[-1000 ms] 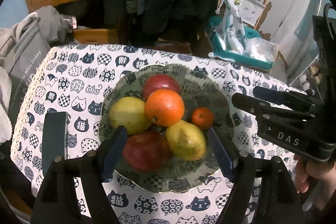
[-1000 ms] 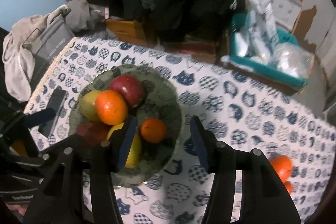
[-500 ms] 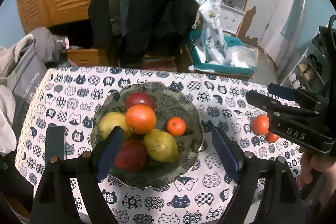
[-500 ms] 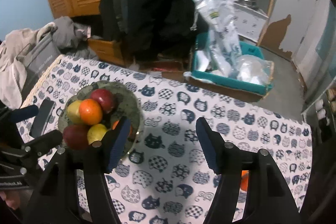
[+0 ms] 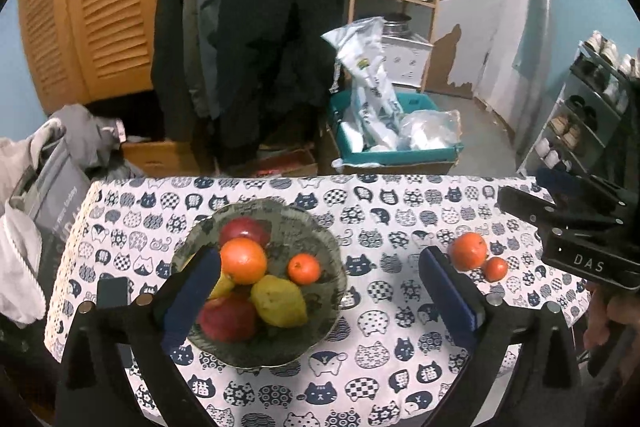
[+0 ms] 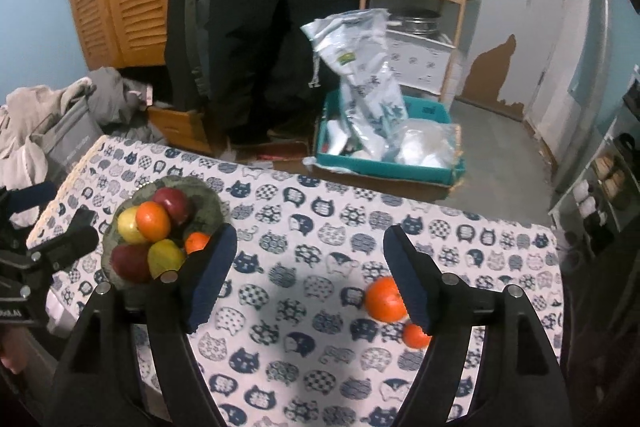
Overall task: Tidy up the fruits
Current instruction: 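Withdraw both tools from the bowl toward the last two oranges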
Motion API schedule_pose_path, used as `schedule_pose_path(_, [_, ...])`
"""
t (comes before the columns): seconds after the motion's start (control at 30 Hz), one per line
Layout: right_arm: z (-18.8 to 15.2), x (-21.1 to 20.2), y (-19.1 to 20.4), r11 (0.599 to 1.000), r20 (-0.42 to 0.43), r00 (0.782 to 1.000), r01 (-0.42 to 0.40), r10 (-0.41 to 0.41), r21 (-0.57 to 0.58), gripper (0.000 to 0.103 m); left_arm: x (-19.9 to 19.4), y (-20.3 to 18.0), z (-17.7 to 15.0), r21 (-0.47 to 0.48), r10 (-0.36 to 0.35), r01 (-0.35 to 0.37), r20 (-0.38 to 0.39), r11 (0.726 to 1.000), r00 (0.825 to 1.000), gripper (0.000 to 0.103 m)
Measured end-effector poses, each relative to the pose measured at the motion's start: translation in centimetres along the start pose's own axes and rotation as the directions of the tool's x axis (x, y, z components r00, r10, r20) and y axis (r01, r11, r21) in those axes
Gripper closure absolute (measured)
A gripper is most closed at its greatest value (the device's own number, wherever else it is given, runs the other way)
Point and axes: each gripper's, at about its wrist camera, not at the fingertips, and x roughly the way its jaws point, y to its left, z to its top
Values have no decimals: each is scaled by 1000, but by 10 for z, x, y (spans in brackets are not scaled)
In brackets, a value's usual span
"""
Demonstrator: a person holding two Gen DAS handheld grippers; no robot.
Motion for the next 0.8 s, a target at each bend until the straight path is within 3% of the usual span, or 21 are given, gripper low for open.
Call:
schedule_pose_path(0.47, [-31, -30, -69, 994, -4, 996, 93, -93, 59, 27, 1, -53, 9, 79, -41, 42, -8, 996, 999, 2])
schedule_pose_path(0.8, [-58, -17, -119, 980, -74, 989, 139, -129, 146, 27, 37, -98, 3, 158, -55, 68, -85, 985, 995, 1])
